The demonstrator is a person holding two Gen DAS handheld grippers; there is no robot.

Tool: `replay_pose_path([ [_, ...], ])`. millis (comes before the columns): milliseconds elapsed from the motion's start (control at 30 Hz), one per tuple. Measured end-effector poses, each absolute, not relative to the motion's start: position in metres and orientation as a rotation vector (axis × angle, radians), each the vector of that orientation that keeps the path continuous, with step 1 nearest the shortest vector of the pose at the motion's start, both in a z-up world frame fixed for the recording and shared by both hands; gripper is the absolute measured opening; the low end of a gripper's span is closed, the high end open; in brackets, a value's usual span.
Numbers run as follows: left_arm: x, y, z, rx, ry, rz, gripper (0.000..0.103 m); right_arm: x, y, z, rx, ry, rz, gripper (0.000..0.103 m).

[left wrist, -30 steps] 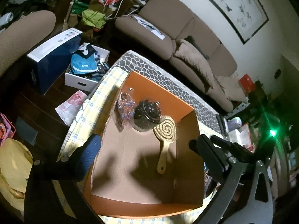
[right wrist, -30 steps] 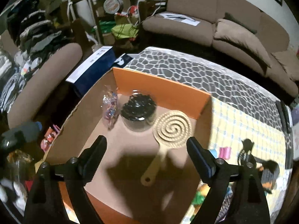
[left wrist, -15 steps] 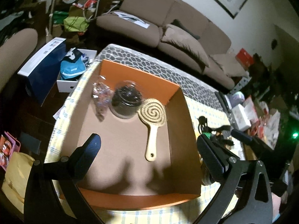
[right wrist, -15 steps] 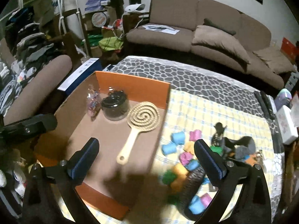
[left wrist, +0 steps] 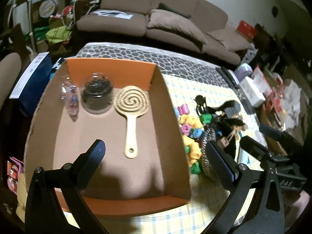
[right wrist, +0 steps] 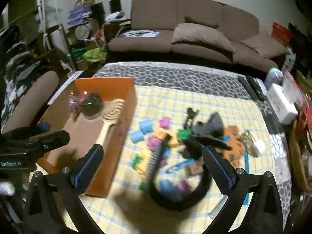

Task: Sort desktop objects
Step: 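Reach both grippers toward the black-and-white woven headband on the table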

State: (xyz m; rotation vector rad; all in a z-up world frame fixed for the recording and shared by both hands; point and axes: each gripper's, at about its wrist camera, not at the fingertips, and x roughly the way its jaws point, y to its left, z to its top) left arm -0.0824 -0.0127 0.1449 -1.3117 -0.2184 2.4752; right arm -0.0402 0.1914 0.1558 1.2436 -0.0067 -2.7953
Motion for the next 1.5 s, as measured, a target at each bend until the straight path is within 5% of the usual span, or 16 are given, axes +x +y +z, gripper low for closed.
replay_pose_path([
  [700, -0.047, 0.134, 0.113, -1.304, 0.132, 2.346, 0.102, -0.008, 0.366, 0.111, 1.466, -0.453, -2.947, 0.102],
  [800, -0.048, 0.142, 0.106, -1.316, 0.157, 2.357, 0.092, -0.010, 0.362, 0.106, 1.449, -0.438, -2.919, 0.101],
  [933, -0.055, 0.142, 0.096, -1.350, 0.158, 2.381, 0.074, -0.019, 0.345, 0.096, 1.462, -0.337, -2.856, 0.083],
  [1033, -0.059, 0.142, 0.089, -1.377, 0.150, 2.376, 0.073, -0.029, 0.332, 0.082, 1.506, -0.323, -2.771, 0.066],
  [1200, -0.058, 0.148, 0.083, -1.374, 0.198, 2.383, 0.070, -0.042, 0.316, 0.055, 1.607, -0.304, -2.683, 0.060],
  [1500, -0.059, 0.150, 0.082, -1.359, 0.258, 2.420, 0.060, -0.049, 0.313, 0.037, 1.621, -0.472, -2.564, 0.016],
])
